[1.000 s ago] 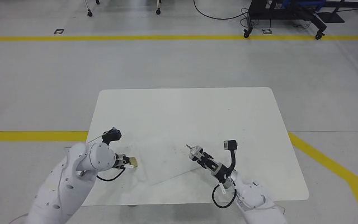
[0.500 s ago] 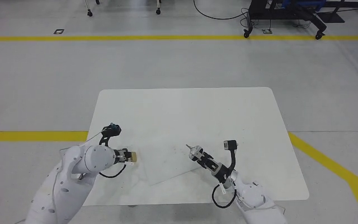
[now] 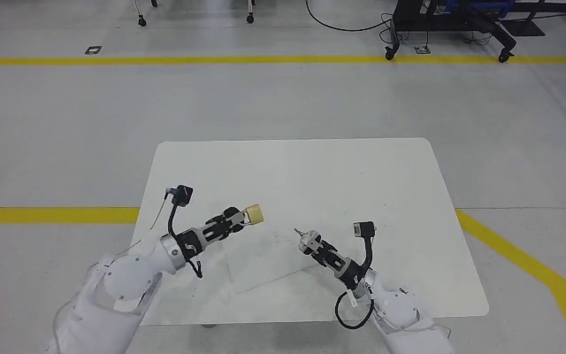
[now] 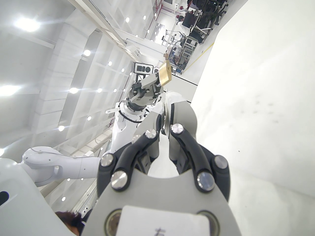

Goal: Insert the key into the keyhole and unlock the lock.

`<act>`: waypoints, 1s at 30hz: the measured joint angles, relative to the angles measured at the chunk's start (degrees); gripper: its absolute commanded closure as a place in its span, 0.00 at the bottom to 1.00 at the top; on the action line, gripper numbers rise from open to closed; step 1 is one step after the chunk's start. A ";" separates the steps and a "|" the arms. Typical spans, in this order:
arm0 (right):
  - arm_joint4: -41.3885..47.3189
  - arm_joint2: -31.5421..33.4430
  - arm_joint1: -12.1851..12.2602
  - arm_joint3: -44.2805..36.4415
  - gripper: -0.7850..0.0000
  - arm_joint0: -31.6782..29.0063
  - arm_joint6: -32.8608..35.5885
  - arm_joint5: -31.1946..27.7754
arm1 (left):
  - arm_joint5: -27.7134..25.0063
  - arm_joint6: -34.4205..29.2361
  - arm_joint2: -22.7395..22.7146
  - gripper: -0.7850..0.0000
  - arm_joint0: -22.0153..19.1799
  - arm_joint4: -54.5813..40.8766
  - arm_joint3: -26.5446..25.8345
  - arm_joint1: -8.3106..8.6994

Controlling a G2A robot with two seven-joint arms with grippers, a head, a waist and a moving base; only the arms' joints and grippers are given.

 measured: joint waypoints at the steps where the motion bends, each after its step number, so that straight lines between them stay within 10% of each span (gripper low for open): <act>1: 0.00 0.00 0.00 0.00 1.00 0.00 0.00 0.00 | -0.74 -0.83 0.17 1.00 -0.04 -3.42 0.82 -0.10; 30: 5.66 -7.80 -3.40 2.74 1.00 5.11 -12.17 3.38 | -13.53 9.83 7.77 1.00 0.78 6.87 1.30 -1.83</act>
